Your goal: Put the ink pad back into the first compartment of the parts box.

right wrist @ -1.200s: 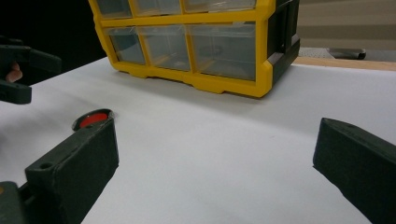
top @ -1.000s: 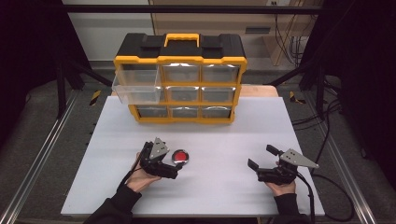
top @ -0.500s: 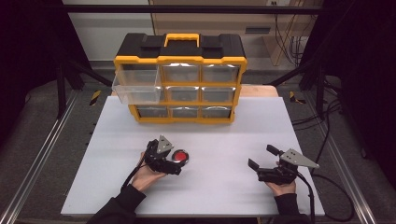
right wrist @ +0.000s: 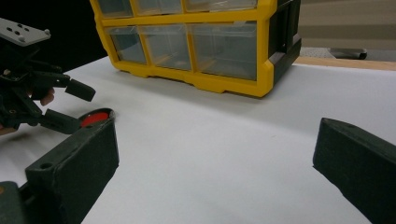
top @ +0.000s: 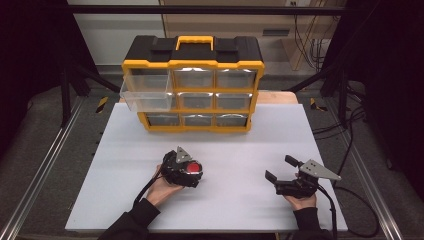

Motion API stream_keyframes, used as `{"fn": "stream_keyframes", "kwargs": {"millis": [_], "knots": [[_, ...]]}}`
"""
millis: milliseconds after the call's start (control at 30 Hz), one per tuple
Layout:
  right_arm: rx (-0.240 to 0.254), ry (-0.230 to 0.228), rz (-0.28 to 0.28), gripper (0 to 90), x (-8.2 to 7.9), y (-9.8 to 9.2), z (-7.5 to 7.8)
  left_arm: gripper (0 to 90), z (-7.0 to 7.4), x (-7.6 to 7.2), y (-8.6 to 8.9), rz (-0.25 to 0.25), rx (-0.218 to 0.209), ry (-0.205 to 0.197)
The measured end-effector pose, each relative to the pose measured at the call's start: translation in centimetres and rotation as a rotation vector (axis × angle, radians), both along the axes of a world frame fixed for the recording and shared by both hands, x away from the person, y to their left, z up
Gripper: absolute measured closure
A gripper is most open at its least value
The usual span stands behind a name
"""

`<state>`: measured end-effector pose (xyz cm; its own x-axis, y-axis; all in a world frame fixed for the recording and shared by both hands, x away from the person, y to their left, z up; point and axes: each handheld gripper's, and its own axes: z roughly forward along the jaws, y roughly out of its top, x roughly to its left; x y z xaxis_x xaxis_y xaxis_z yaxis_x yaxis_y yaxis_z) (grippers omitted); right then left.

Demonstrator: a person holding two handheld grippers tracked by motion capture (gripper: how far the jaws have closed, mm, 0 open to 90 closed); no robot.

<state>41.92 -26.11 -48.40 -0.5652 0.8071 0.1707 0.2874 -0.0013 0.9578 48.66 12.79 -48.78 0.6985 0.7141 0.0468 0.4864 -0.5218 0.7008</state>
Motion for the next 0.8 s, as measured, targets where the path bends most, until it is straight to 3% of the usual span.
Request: {"fn": "stream_keyframes", "kwargs": {"millis": [367,800], "knots": [[0.001,0.005,0.005,0.7,-0.03,0.03,-0.01,18.0,-0.48,0.36,-0.35,0.005,0.003,0.047],[-0.002,0.001,0.003,0.7,-0.03,0.0,-0.01,27.9,-0.67,0.42,-0.4,-0.003,0.026,0.055]]}}
